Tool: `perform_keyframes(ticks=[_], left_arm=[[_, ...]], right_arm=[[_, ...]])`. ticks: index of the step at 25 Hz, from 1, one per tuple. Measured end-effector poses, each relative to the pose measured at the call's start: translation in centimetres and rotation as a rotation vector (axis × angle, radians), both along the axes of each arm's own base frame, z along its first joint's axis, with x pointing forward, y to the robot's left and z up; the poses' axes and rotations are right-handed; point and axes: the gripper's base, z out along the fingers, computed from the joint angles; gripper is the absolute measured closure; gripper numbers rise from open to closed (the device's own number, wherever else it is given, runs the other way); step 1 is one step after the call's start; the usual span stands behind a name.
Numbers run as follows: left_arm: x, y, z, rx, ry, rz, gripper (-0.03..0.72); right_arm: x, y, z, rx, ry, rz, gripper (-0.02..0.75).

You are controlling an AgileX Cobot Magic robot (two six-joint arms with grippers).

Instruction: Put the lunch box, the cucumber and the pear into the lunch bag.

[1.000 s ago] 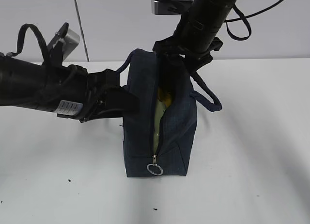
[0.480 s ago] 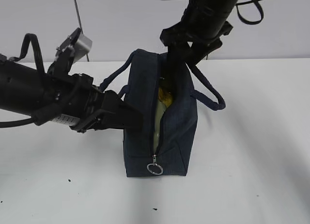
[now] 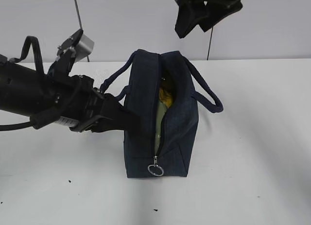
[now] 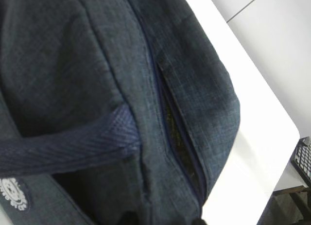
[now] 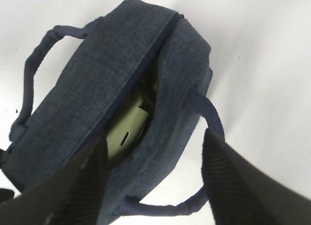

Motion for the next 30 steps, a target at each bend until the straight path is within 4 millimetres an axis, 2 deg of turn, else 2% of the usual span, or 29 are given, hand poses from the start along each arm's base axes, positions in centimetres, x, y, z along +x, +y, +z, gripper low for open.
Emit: perform_keyframes(ticks=[3,8,21,26,30], left_arm=[[0.1,0.0,0.0,0.007,-0.007,0.007,0.577],[0.2,0.1,-0.1,0.013,-0.013,0.013,0.690],[0.1,0.1,-0.1,0.011,-0.010,0.008,0.700],[0.1,0.1,-0.1,0.011,-0.010,0.008,0.700],[0.1,0.1,-0.1,0.010,-0.009,0.005,0.701]], right_arm=[[-1.4,-0.5,0.5,-0.001,0.002,0.000,0.266],[-4.1,-1.5,0.0,-0.018,0.049,0.000,0.266],[-12.9,-4.5,-3.7,-0.015,0.086,-0.006,0.267],[-15.4,-4.8,-5.4,0.054,0.122,0.002,0.281],[-17.0,-4.1,-6.4,0.167,0.172,0.043,0.315]])
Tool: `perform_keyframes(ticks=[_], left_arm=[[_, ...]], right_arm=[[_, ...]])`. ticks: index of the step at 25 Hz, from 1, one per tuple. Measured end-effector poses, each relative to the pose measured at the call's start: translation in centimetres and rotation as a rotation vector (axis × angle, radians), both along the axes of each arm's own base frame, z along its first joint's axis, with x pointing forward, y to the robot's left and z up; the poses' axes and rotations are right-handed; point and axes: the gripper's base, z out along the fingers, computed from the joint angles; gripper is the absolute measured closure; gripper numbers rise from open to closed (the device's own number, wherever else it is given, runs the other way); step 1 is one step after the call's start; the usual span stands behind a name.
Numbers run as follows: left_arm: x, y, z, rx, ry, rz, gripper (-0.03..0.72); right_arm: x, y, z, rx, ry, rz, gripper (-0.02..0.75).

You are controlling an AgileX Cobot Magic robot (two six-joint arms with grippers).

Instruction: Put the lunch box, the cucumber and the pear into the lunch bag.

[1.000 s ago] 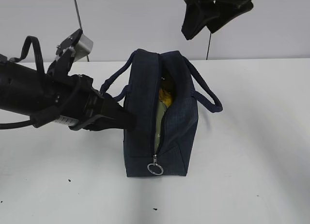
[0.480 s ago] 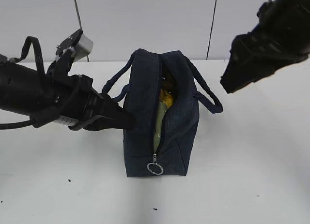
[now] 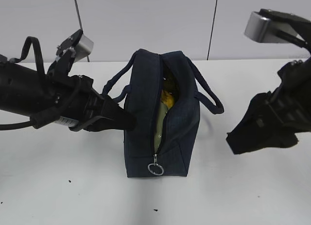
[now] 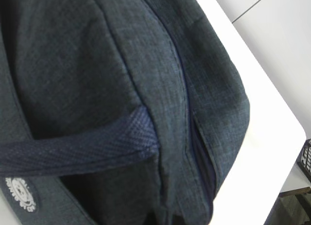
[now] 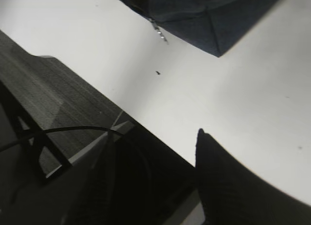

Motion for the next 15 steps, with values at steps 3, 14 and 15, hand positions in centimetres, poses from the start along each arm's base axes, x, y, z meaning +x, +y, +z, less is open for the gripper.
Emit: perform_keyframes(ticks=[3,14,15], left_arm=[[0.0,0.0,0.0,-0.002,0.002,-0.003,0.701],[-0.1,0.0,0.0,0.001,0.003,-0.013,0.701],[-0.1,0.0,0.0,0.001,0.003,-0.014,0.701]], right_arm=[[-0.4,0.5,-0.6,0.070,0.011,0.020,0.331],[0.2,0.8,-1.9,0.106,-0.097,0.047,0.387],[0.5,0.8,-2.1,0.103,-0.103,0.042,0.398]])
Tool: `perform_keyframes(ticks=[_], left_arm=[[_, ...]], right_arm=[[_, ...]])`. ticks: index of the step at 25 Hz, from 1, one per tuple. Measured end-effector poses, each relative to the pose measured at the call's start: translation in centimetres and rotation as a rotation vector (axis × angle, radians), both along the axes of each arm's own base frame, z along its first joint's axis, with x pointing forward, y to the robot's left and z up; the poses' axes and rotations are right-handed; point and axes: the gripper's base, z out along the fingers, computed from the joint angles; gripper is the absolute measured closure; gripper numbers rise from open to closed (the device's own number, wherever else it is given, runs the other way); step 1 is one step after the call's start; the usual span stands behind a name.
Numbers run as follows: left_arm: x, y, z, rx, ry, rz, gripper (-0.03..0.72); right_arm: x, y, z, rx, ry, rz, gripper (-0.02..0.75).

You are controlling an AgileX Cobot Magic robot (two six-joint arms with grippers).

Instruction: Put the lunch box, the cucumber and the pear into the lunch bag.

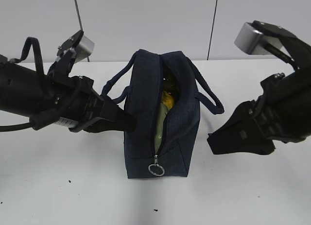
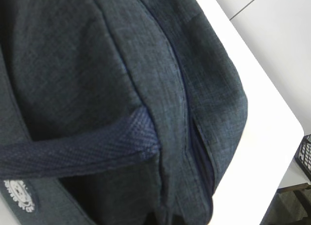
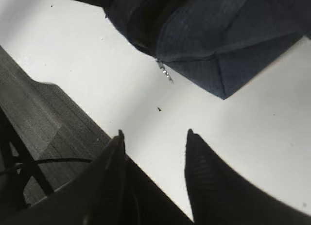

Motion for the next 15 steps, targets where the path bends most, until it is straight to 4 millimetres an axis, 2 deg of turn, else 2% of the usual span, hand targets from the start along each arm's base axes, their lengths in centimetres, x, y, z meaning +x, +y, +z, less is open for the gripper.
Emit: perform_keyframes(ticks=[7,10,15], left_arm=[[0.0,0.0,0.0,0.005,-0.002,-0.004,0.701],[0.0,0.0,0.0,0.005,-0.002,-0.004,0.701],[0.0,0.0,0.0,0.007,-0.004,-0.003,0.701]], right_arm=[[2.4,1.2,-2.6,0.012,0.007,0.052,0.484],[3.5,1.8,-3.5,0.028,0.037,0.074,0.494],[3.2,1.9,-3.6,0.056,0.116,0.116,0.499]])
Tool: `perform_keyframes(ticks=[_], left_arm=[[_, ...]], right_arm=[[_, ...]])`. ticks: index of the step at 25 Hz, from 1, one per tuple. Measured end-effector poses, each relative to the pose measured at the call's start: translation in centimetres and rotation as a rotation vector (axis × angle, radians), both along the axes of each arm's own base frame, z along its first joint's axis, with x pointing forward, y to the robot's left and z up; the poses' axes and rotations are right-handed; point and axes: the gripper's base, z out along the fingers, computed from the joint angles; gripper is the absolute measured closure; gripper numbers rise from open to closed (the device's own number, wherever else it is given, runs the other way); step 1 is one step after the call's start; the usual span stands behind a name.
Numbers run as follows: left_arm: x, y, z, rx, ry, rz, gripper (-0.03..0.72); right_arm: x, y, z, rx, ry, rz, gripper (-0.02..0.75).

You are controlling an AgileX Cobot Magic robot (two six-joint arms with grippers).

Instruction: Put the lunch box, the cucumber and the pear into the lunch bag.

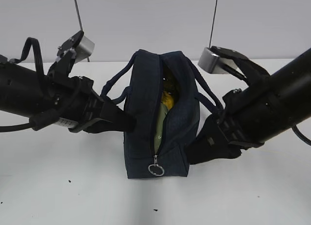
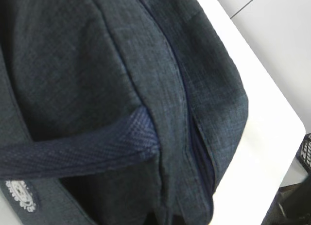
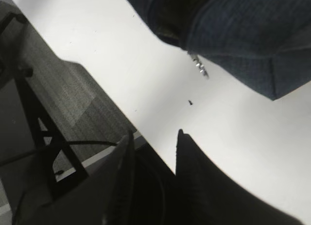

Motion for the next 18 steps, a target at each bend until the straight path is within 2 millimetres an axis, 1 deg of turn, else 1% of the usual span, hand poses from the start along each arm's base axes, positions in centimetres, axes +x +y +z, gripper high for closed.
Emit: perform_keyframes(ticks=[2,4,10,12,14,18], left_arm=[[0.0,0.0,0.0,0.002,-0.001,-0.002,0.701],[0.0,0.0,0.0,0.003,-0.001,-0.003,0.701],[0.0,0.0,0.0,0.004,-0.002,-0.003,0.701],[0.0,0.0,0.0,0.004,-0.002,-0.003,0.701],[0.0,0.0,0.0,0.005,-0.002,-0.004,0.701],[0.0,0.0,0.0,0.006,-0.003,-0.005,0.701]], right_arm=[[-0.4,0.0,0.0,0.008,0.033,0.027,0.499],[-0.9,0.1,-0.4,0.038,0.065,0.049,0.499],[-3.6,0.1,-4.0,0.168,0.122,0.068,0.500],[-4.4,0.2,-4.9,0.238,0.098,0.067,0.500],[-4.6,0.3,-5.3,0.301,0.066,0.033,0.500],[-4.6,0.0,-6.3,0.328,-0.034,-0.038,0.500]])
